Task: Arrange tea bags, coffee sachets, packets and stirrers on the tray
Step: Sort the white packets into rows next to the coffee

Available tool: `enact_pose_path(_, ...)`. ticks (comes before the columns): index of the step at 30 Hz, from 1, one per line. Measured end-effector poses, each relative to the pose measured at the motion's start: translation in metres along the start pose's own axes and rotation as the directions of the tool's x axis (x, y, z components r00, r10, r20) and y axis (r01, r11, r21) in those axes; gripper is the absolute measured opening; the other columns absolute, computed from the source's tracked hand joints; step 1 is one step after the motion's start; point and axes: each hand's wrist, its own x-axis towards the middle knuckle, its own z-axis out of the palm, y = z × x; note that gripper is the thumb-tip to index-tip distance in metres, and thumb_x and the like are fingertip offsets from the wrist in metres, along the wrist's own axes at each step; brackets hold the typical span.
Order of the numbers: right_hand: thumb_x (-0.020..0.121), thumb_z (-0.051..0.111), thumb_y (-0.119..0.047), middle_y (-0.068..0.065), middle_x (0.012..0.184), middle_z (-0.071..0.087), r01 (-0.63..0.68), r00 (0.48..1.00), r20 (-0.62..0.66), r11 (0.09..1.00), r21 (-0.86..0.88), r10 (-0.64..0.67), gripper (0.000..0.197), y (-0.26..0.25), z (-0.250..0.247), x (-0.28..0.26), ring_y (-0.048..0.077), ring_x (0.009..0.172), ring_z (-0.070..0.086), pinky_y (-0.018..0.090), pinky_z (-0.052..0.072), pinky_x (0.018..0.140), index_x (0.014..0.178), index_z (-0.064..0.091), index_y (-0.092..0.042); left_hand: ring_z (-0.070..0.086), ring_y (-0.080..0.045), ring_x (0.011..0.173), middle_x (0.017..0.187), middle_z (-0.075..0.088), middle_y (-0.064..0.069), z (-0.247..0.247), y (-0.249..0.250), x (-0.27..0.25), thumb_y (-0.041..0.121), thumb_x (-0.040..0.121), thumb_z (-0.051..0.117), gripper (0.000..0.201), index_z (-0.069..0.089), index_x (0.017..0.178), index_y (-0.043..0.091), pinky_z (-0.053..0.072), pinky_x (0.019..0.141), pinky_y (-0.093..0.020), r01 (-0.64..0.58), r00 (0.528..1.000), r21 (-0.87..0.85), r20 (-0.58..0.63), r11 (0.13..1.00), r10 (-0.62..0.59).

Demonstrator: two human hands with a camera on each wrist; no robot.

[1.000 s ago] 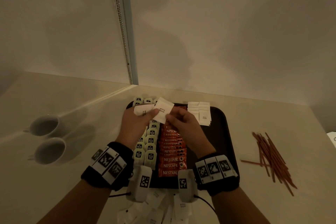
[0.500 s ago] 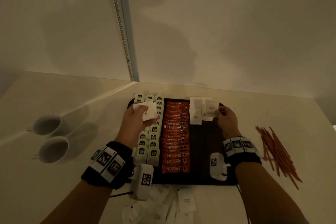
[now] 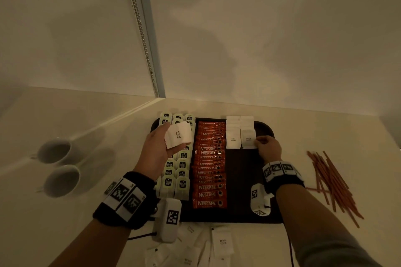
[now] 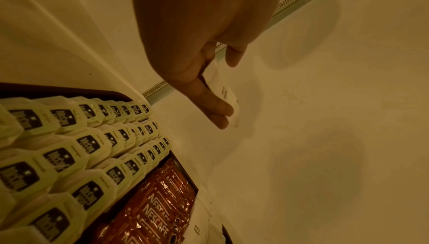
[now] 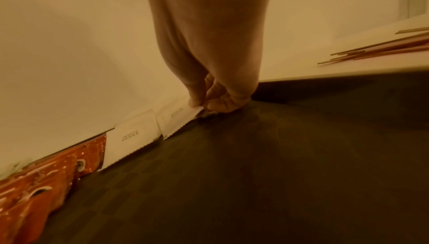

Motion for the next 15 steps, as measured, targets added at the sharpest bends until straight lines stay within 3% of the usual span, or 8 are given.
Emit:
enact_pose_path(3,0.089,0.061,-0.015,0.013,0.113,0.064,-0.020,0.999,-0.037,1.000,0.002,0.020,0.020,-0.004,0.004,0.000,0.028,0.106,0.057,0.031,0.043,0.086,0.105,0.065,-0.005,0.057,-0.032,0.105,0.115,0.057,-0.019,0.001,0.001,0.001,0.023,0.098,0.048,0.031,0.055,0.118,0.002,0.057,0.054,-0.026,0.031,0.999,-0.037,-0.032,0.999,-0.032)
enact_pose_path(7,0.088,0.058,-0.008,0.017,0.110,0.063,0.017,0.998,-0.063,0.999,-0.042,-0.019,0.017,-0.007,0.006,-0.002,0.031,0.104,0.056,0.032,0.043,0.084,0.102,0.063,0.000,0.056,-0.033,0.106,0.115,0.055,-0.019,0.001,0.003,0.001,0.012,0.096,0.047,0.015,0.059,0.102,0.004,0.057,0.059,-0.024,0.009,1.000,-0.014,0.014,1.000,-0.009)
enact_pose_path(10,0.088,0.058,-0.009,0.019,0.110,0.061,0.055,0.995,-0.085,0.997,-0.050,-0.059,0.020,-0.014,0.006,-0.005,0.033,0.103,0.056,0.035,0.044,0.085,0.105,0.059,0.002,0.059,-0.031,0.108,0.116,0.058,-0.013,0.000,0.002,0.000,-0.002,0.092,0.051,0.017,0.059,0.103,0.008,0.057,0.065,-0.020,-0.072,0.996,0.114,0.064,0.991,0.065)
enact_pose_path(12,0.090,0.059,-0.016,0.014,0.106,0.063,0.145,0.986,-0.085,0.989,0.005,-0.144,0.022,-0.032,0.004,-0.016,0.029,0.100,0.059,0.030,0.046,0.078,0.106,0.058,-0.002,0.062,-0.030,0.105,0.116,0.061,-0.015,-0.001,0.001,-0.001,-0.001,0.090,0.056,0.022,0.059,0.110,0.008,0.056,0.069,-0.019,-0.120,0.989,0.212,0.111,0.970,0.098)
enact_pose_path(14,0.092,0.057,-0.026,0.000,0.098,0.062,0.246,0.966,0.042,0.958,0.146,-0.254,0.019,-0.063,-0.001,-0.038,0.019,0.095,0.060,0.019,0.044,0.069,0.104,0.059,-0.012,0.065,-0.023,0.099,0.110,0.066,-0.012,-0.001,0.001,-0.001,0.002,0.088,0.061,0.025,0.061,0.113,0.007,0.055,0.070,-0.018,-0.194,0.977,0.348,0.148,0.917,0.150)
enact_pose_path(15,0.092,0.056,-0.031,-0.006,0.095,0.062,0.281,0.932,0.159,0.927,0.247,-0.325,0.017,-0.079,-0.004,-0.054,0.014,0.092,0.060,0.017,0.043,0.068,0.102,0.059,-0.017,0.066,-0.017,0.093,0.103,0.068,-0.008,-0.001,0.001,-0.001,0.003,0.087,0.063,0.025,0.063,0.112,0.007,0.054,0.069,-0.015,-0.243,0.968,0.420,0.161,0.874,0.191)
